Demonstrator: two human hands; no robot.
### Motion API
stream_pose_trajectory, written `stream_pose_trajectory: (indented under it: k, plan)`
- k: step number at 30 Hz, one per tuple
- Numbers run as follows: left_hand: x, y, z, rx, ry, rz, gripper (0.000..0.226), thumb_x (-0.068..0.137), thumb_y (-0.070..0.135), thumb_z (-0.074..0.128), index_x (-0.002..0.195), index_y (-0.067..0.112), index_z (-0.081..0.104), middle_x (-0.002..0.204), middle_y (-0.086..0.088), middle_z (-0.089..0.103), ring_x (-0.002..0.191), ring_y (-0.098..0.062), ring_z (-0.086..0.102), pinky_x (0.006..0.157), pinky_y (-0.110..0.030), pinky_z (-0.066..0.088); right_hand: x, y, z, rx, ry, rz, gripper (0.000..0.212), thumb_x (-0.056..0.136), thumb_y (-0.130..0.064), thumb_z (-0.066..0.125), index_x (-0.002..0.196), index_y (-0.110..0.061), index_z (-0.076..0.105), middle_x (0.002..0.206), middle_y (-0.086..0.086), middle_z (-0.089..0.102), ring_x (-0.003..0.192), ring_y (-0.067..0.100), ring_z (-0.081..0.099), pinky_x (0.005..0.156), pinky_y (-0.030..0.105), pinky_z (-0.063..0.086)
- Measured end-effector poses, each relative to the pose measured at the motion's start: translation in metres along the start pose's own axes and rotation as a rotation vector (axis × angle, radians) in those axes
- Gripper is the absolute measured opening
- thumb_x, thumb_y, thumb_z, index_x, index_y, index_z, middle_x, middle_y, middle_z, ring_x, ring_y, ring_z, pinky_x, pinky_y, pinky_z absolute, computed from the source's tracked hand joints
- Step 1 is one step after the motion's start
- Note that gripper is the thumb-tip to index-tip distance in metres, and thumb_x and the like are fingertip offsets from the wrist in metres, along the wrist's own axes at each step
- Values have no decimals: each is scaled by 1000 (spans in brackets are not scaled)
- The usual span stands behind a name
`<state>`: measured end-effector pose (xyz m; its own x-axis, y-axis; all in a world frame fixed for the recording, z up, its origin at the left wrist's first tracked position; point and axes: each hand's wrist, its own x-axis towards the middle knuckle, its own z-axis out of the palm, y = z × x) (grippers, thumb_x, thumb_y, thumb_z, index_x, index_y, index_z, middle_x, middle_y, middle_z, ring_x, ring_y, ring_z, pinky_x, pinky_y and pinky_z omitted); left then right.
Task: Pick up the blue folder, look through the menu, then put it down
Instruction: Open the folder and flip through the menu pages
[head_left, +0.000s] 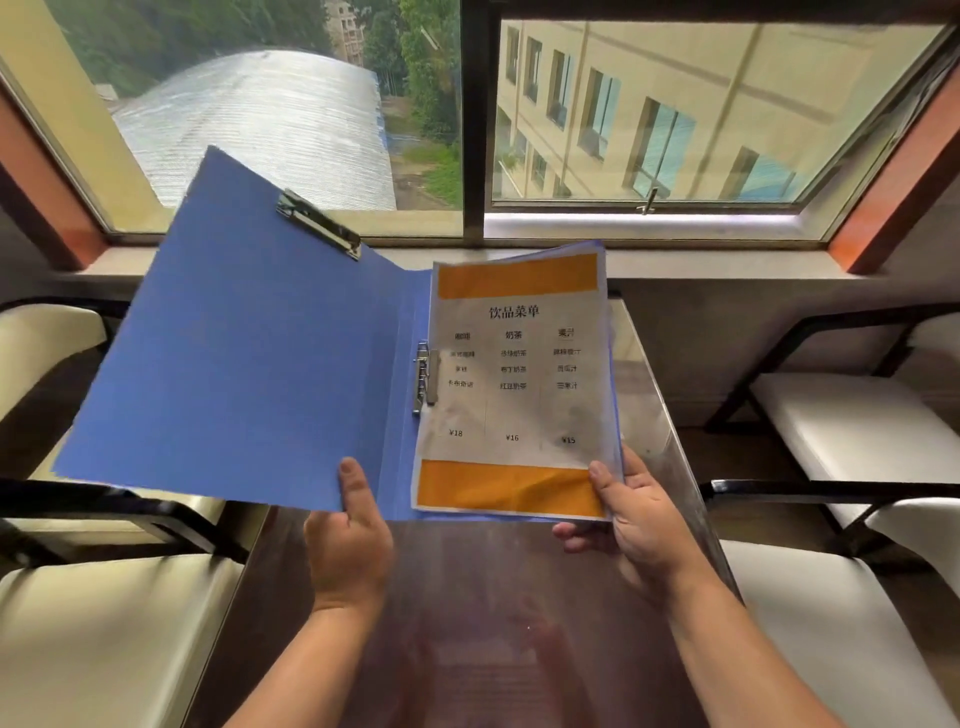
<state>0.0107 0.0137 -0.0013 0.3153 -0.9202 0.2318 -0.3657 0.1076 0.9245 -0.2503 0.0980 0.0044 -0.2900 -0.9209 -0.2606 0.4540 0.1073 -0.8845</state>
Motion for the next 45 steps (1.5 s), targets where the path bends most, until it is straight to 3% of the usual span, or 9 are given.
stream_pose_trajectory:
  k: [6, 10, 14, 21, 25, 28, 32, 40, 45]
  plan:
    - [0, -3, -1, -76, -31, -51, 45, 107, 51, 42, 70, 30, 56, 62, 7, 63, 57, 4, 65, 57, -25, 47, -3, 1, -3, -23, 5, 31, 25, 107, -29, 54, 123, -41, 71, 119, 5, 80, 92, 49, 78, 56, 51, 67]
    - [0, 2, -1, -134, -53, -71, 35, 101, 54, 49, 72, 35, 56, 59, 32, 67, 61, 16, 64, 55, -3, 47, -5, 0, 3, 140, 31, 8, 28, 90, -25, 64, 108, -39, 81, 114, -1, 83, 94, 32, 81, 54, 48, 67]
    - [0, -11, -8, 40, -81, -98, 76, 92, 75, 48, 45, 17, 65, 46, 8, 66, 50, -7, 66, 60, -23, 43, -5, -4, 7, 212, 38, -19, 30, 89, -22, 63, 106, -38, 82, 114, -2, 83, 92, 27, 82, 50, 44, 66]
    - [-16, -3, -16, 291, -82, 106, 73, 93, 65, 47, 43, 11, 45, 40, -1, 44, 42, -24, 47, 49, -34, 40, -3, -6, 9, 256, 25, -19, 30, 90, -21, 63, 107, -36, 82, 115, 0, 83, 90, 27, 82, 50, 44, 67]
    - [-25, 18, -3, 385, -208, 635, 36, 91, 56, 67, 82, 21, 70, 76, 3, 65, 70, -20, 58, 67, -42, 49, -6, -4, 14, 260, 11, -5, 30, 90, -22, 63, 109, -35, 82, 117, 0, 82, 92, 27, 81, 51, 43, 67]
    - [-31, 46, 18, 553, -340, 614, 64, 83, 78, 60, 122, 28, 68, 108, 3, 63, 100, -23, 56, 86, -45, 48, -8, -2, 19, 264, -7, 1, 28, 92, -21, 62, 109, -32, 82, 116, 5, 82, 87, 29, 81, 50, 42, 67]
    - [-35, 61, 30, 642, -410, 550, 80, 78, 89, 51, 136, 35, 62, 119, 2, 56, 112, -24, 51, 96, -51, 45, -12, -3, 24, 281, -34, -10, 28, 93, -22, 61, 111, -28, 81, 116, 10, 82, 80, 32, 81, 52, 42, 67]
    - [-28, 67, 30, 499, -321, 680, 11, 87, 34, 81, 94, 25, 80, 90, -1, 66, 86, -31, 62, 77, -46, 54, -13, -4, 22, 272, -27, -7, 27, 94, -25, 61, 111, -29, 81, 115, 13, 82, 93, 37, 80, 55, 45, 68]
    - [-18, 61, 25, 305, -274, 494, 8, 92, 9, 72, 96, 16, 71, 89, 1, 65, 76, -27, 63, 64, -38, 51, -9, -8, 8, 268, -11, -23, 30, 98, -29, 59, 121, -25, 77, 114, 11, 82, 95, 34, 80, 62, 47, 68]
